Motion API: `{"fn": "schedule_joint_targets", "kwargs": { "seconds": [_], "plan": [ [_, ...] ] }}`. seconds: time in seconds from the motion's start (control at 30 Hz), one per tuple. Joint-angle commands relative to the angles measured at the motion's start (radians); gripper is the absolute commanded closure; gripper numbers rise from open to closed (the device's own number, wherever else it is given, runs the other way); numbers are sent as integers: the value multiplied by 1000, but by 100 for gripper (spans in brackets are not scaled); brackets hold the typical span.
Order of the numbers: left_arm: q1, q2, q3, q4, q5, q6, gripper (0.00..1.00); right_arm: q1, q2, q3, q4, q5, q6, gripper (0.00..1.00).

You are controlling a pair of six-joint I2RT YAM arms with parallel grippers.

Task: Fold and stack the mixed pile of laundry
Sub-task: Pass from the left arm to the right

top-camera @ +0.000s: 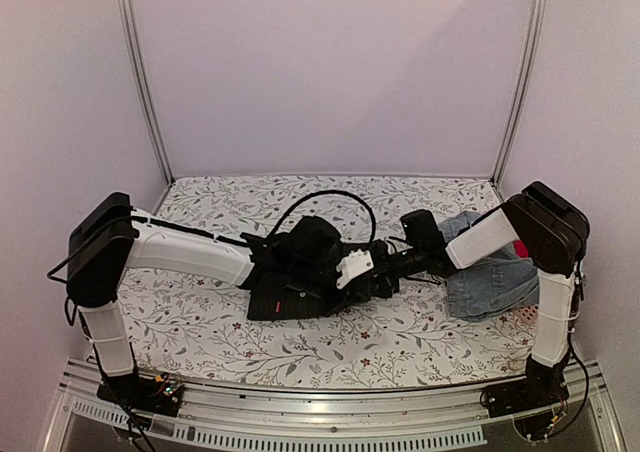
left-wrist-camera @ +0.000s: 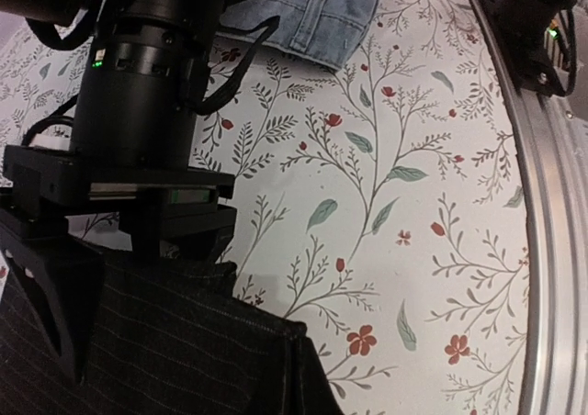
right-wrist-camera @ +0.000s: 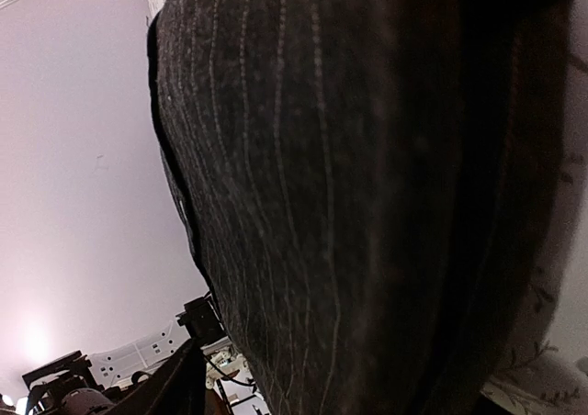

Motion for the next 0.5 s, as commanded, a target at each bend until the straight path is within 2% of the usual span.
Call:
{"fn": "schedule_joint_targets", "kwargs": {
  "seconds": [0.0, 0.07, 0.17, 0.27, 0.3, 0.37, 0.47],
  "plan": [
    [-7, -56, -11, 48, 32, -6, 100, 30, 72, 58, 84, -15, 96, 36],
    [-7, -64, -15, 51, 42, -4, 100, 40, 100, 65, 113, -19, 137, 43],
    [-6, -74, -25, 54, 50, 2, 100, 42, 123, 66, 134, -12, 168, 59],
    [-6, -84, -33, 41, 55, -1, 99, 42, 118, 88, 110, 0, 158, 81],
    [-7, -87, -28, 29, 42, -13, 90, 42, 111, 107, 61, 6, 137, 88],
    [4, -102, -13, -33, 17, -74, 62, 42, 76, 179, -136, 42, 26, 99],
    [32, -154, -18, -96, -4, -146, 26, 38, 31, 305, -422, 99, -193, 100]
  ]
}}
